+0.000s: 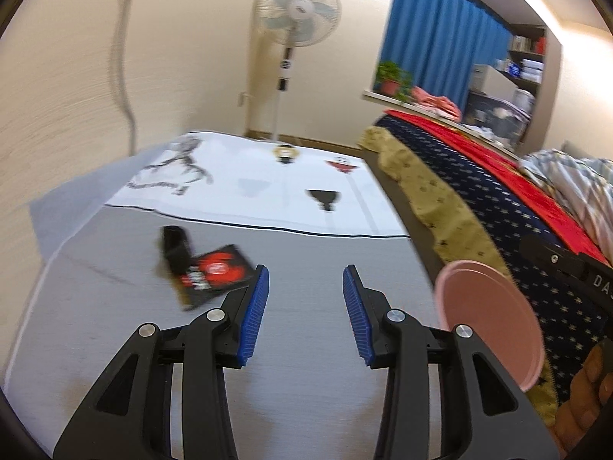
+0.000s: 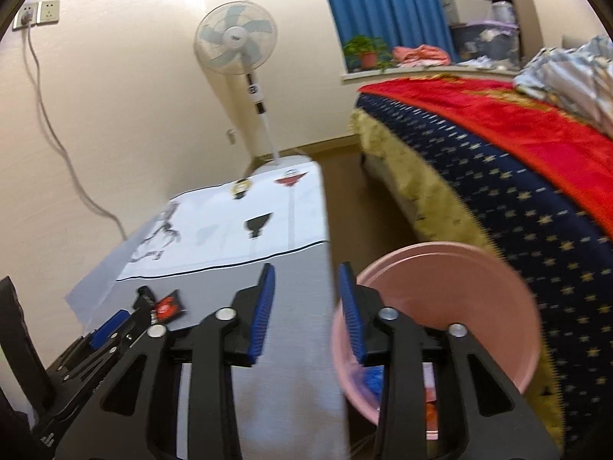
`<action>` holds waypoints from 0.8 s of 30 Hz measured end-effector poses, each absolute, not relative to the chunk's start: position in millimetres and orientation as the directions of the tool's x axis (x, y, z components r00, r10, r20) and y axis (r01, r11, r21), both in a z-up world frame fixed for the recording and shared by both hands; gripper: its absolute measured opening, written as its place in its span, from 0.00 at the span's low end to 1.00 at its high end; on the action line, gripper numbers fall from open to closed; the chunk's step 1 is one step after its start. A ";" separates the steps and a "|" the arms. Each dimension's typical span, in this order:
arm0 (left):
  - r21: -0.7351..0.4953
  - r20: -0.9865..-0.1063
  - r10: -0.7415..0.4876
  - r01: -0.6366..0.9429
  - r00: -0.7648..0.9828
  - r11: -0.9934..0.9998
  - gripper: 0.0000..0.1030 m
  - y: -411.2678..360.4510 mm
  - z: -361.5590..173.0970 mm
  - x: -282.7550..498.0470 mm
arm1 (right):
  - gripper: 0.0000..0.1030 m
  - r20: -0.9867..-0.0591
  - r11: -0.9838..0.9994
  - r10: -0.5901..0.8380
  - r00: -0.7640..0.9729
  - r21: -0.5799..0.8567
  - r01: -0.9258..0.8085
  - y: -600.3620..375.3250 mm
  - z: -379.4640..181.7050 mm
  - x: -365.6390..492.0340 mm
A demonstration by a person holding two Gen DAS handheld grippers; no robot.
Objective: Collect trash
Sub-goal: 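Grasp the black strap with the left tool while the right tool grasps the black-red packet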
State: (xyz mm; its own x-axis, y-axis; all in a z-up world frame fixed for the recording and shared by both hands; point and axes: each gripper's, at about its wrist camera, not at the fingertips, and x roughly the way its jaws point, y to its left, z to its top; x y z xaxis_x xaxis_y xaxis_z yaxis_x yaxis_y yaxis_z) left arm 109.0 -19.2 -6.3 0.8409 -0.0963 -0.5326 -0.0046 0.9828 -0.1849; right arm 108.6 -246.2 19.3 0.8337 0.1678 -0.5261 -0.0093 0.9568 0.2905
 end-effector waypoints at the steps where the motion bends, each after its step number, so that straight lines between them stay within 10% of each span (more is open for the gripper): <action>1: -0.184 -0.533 -0.082 -0.020 0.842 0.983 0.39 -14.6 -7.2 109.5 | 0.27 -0.527 0.953 0.187 0.829 0.304 -0.022 -241.6 16.6 113.0; 24: -0.203 -0.542 0.130 -0.279 0.831 0.939 0.19 77.2 -21.5 124.1 | 0.25 -0.578 0.784 0.582 0.572 0.587 -0.204 -113.5 -77.8 219.0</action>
State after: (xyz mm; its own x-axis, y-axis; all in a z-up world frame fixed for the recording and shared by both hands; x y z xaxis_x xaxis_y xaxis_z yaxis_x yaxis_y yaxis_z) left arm 124.1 77.2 -21.5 0.8306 0.1297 -0.5416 -0.2790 0.9385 -0.2032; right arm 219.0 -113.5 -77.8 0.5722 0.5816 -0.5782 -0.2041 0.7838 0.5865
